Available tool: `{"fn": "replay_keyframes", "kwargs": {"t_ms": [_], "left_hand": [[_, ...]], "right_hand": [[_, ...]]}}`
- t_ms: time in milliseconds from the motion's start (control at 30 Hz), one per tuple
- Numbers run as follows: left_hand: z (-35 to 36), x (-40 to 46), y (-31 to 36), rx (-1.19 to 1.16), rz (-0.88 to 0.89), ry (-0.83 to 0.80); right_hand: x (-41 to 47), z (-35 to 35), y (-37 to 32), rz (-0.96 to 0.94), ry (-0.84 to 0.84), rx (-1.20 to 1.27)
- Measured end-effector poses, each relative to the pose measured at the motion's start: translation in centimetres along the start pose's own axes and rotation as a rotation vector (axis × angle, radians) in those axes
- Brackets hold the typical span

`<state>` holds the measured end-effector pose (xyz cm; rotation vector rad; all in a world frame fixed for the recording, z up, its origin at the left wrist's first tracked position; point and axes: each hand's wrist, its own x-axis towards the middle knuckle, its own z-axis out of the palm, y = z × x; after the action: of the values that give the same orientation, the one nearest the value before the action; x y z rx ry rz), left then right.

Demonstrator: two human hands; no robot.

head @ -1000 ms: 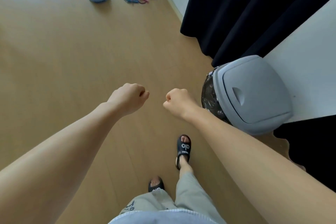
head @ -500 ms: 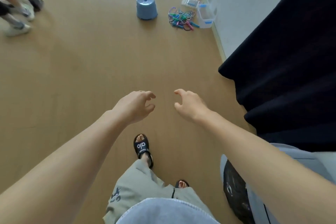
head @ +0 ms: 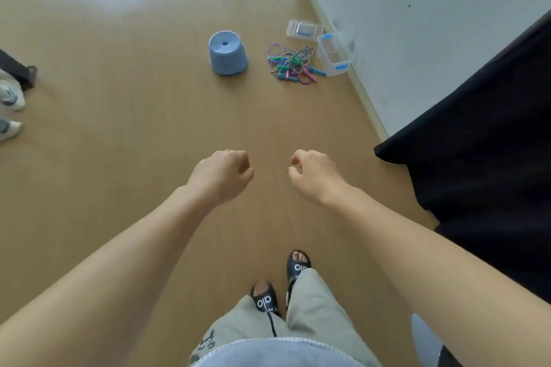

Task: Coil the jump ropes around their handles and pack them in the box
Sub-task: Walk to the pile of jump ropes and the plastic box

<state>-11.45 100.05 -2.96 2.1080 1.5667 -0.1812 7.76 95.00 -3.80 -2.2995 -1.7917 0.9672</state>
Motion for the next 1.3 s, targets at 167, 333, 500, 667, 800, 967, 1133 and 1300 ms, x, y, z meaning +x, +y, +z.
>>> {"fn": "replay_keyframes", "kwargs": {"t_ms": [167,333,500,667,800,967,1133,1300], "left_hand": [[-5.8,12.0,-0.4,0.000,0.059,0.015],[-11.4,23.5,-1.5,0.028,0.050,-0.013],[-17.4,33.7,-3.5,0.004,0.069,-0.044],[-23.2,45.4,-6.9,0.024,0.110,-0.057],[-27.6,55.5,-10.2,0.034,0.138,-0.102],[-32.5,66.3,-11.3,0.099,0.219,-0.156],[-35.5,75.5,-8.7,0.157,0.300,-0.193],[-36.7,85.9,-4.8,0.180,0.337,-0.215]], "right_hand": [[12.0,-3.7,-2.3,0.046,0.035,0.065],[23.8,-7.9,-4.7,0.092,-0.007,0.122],[34.7,-12.5,-8.7,0.124,-0.015,0.123],[46.6,-15.7,-13.1,0.150,0.005,0.122],[55.8,-17.4,-16.3,0.222,0.009,0.152],[64.7,-20.7,-18.8,0.325,0.039,0.215],[71.8,-24.6,-17.9,0.400,0.067,0.275],[80.4,-29.0,-14.2,0.452,0.066,0.337]]}}
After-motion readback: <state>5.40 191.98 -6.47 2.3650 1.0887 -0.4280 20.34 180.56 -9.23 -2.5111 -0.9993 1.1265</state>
